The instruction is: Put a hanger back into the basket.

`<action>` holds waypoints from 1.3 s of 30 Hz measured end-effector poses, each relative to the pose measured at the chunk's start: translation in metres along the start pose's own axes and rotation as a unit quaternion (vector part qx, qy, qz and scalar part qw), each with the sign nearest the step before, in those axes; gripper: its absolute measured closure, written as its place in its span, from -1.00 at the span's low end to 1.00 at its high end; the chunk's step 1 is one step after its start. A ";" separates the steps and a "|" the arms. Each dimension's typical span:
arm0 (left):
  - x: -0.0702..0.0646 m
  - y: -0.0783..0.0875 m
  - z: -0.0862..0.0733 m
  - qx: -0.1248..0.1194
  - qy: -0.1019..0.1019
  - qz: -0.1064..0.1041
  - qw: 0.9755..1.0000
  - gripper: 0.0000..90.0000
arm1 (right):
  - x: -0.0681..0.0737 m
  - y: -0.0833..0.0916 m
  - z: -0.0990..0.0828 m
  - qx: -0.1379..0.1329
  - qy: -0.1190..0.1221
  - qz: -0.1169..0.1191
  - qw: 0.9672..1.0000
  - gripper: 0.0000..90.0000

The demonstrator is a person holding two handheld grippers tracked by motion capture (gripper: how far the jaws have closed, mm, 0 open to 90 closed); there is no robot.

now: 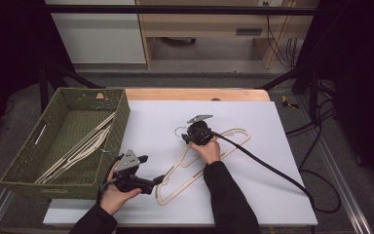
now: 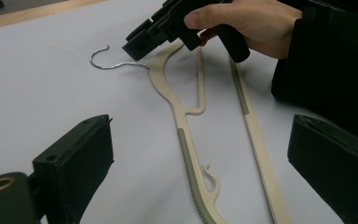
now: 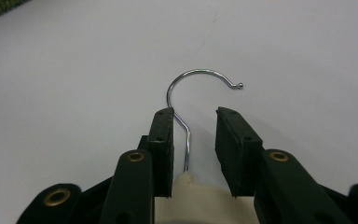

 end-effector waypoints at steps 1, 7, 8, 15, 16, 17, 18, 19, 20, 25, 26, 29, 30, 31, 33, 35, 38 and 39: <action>0.000 0.000 0.000 0.000 0.000 0.000 1.000 -0.85 | 0.000 -0.001 -0.001 0.001 0.006 -0.001 1.000 0.53; 0.000 -0.001 -0.001 0.002 0.003 0.000 1.000 -0.85 | 0.005 -0.005 -0.004 0.014 0.005 0.001 1.000 0.67; 0.000 -0.001 -0.001 0.002 0.002 0.000 1.000 -0.85 | 0.004 -0.006 -0.005 0.014 0.017 0.001 1.000 0.69; 0.000 -0.001 -0.002 0.003 0.002 0.001 1.000 -0.85 | 0.003 -0.008 -0.008 0.018 0.024 -0.011 0.999 0.82; 0.000 -0.001 -0.002 0.003 0.002 0.001 1.000 -0.85 | 0.003 -0.008 -0.008 0.018 0.024 -0.011 0.999 0.82; 0.000 -0.002 -0.002 0.004 0.002 0.000 1.000 -0.85 | 0.003 -0.008 -0.007 0.017 0.025 -0.013 0.999 0.87; 0.000 -0.002 -0.002 0.004 0.002 0.000 1.000 -0.84 | 0.003 -0.008 -0.007 0.017 0.025 -0.013 0.999 0.87; -0.001 -0.002 -0.002 0.005 0.004 -0.001 1.000 -0.84 | 0.004 -0.008 -0.008 0.017 0.022 -0.013 1.000 0.93; -0.001 -0.003 -0.003 0.006 0.004 -0.001 1.000 -0.84 | 0.004 -0.008 -0.008 0.016 0.021 -0.013 1.000 0.94; -0.001 -0.004 -0.004 0.008 0.006 -0.001 1.000 -0.84 | 0.004 -0.008 -0.008 0.021 0.019 -0.010 1.000 0.98; -0.001 -0.004 -0.004 0.008 0.006 -0.001 1.000 -0.84 | 0.004 -0.008 -0.008 0.021 0.019 -0.010 1.000 0.98; -0.001 -0.005 -0.004 0.010 0.009 -0.002 1.000 -0.84 | 0.004 -0.008 -0.007 0.020 0.012 -0.010 1.000 0.98; -0.001 -0.005 -0.004 0.010 0.009 -0.002 1.000 -0.84 | 0.004 -0.008 -0.007 0.020 0.012 -0.010 1.000 0.98; 0.000 -0.006 -0.005 0.012 0.009 -0.003 1.000 -0.84 | 0.004 -0.007 -0.008 0.022 0.008 -0.010 1.000 0.98; 0.000 -0.008 -0.005 0.013 0.010 -0.003 1.000 -0.84 | 0.004 -0.006 -0.007 0.019 0.007 -0.009 1.000 0.98; 0.001 -0.009 -0.005 0.015 0.011 -0.004 1.000 -0.84 | 0.005 -0.006 -0.006 0.016 0.007 -0.009 1.000 0.98; 0.001 -0.013 -0.005 0.018 0.014 -0.008 1.000 -0.83 | 0.004 -0.001 -0.002 0.005 0.015 -0.005 1.000 0.98; 0.001 -0.014 -0.004 0.019 0.014 -0.008 1.000 -0.83 | 0.004 0.000 -0.001 0.002 0.020 -0.005 1.000 0.98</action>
Point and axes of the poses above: each handheld gripper's, and its own axes: y roughly backward along the jaws, z roughly out of its top, x roughly to its left, the point moved 9 cm from there along -y, roughly forward along the jaws, and after that the axes turned 2 degrees about y, right-handed, at the moved point
